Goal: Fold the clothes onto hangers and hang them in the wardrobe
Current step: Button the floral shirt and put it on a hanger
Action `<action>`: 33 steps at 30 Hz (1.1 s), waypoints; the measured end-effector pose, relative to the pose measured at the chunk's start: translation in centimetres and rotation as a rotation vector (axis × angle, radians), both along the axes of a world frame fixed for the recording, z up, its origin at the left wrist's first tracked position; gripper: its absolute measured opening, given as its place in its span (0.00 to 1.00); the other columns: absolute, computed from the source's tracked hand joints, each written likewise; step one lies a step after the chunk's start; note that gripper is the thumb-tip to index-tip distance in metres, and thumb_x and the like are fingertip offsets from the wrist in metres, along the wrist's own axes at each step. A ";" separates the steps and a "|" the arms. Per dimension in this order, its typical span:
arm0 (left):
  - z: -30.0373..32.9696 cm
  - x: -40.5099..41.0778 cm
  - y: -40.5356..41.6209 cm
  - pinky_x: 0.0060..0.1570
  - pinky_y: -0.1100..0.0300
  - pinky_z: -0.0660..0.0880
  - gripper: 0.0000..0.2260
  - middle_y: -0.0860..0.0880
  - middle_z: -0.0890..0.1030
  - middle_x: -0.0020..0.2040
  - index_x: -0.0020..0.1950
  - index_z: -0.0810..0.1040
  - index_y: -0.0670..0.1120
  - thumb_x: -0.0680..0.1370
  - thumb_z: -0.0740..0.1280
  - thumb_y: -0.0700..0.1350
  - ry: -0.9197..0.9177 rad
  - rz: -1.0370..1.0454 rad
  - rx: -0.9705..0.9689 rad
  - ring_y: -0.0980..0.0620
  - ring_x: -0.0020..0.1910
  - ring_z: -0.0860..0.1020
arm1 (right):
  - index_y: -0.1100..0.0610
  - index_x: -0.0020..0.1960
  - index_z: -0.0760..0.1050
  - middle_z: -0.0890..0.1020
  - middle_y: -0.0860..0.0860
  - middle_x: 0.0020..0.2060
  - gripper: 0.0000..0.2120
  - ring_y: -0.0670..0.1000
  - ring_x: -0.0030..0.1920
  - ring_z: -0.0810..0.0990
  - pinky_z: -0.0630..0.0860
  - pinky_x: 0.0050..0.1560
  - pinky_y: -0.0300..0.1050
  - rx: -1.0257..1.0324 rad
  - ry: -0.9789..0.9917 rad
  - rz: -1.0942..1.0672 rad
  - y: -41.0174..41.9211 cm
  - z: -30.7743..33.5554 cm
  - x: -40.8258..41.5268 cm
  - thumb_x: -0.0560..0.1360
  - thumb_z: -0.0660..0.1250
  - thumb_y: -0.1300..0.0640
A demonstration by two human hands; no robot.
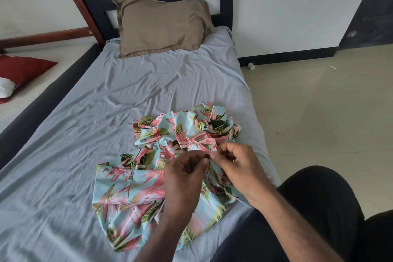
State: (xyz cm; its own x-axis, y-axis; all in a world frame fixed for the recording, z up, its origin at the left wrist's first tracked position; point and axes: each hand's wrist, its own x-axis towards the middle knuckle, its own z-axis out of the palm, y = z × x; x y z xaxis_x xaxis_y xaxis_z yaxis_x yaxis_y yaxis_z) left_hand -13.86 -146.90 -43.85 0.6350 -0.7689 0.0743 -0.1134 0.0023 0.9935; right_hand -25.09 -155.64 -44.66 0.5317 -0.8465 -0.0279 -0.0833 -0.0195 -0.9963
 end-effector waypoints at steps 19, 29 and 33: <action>-0.8 0.2 -0.6 0.35 0.52 0.74 0.06 0.47 0.80 0.35 0.41 0.82 0.47 0.78 0.71 0.42 -0.128 0.070 0.000 0.51 0.34 0.77 | 0.54 0.36 0.78 0.79 0.43 0.26 0.10 0.43 0.26 0.76 0.67 0.28 0.32 -0.254 0.190 -0.111 0.6 -0.1 0.5 0.74 0.74 0.59; -0.8 0.2 -0.5 0.39 0.52 0.80 0.05 0.51 0.84 0.36 0.43 0.86 0.49 0.75 0.75 0.39 -0.188 0.066 0.118 0.52 0.36 0.82 | 0.54 0.37 0.79 0.80 0.47 0.27 0.08 0.44 0.26 0.76 0.70 0.28 0.35 -0.239 0.122 -0.144 0.6 -0.2 0.3 0.75 0.73 0.61; -0.7 -0.1 -0.6 0.37 0.55 0.78 0.05 0.50 0.84 0.35 0.42 0.86 0.47 0.74 0.75 0.37 -0.144 0.103 0.086 0.52 0.34 0.81 | 0.55 0.38 0.79 0.78 0.45 0.26 0.08 0.43 0.26 0.74 0.68 0.29 0.34 -0.250 0.032 -0.188 0.7 0.1 0.3 0.76 0.73 0.60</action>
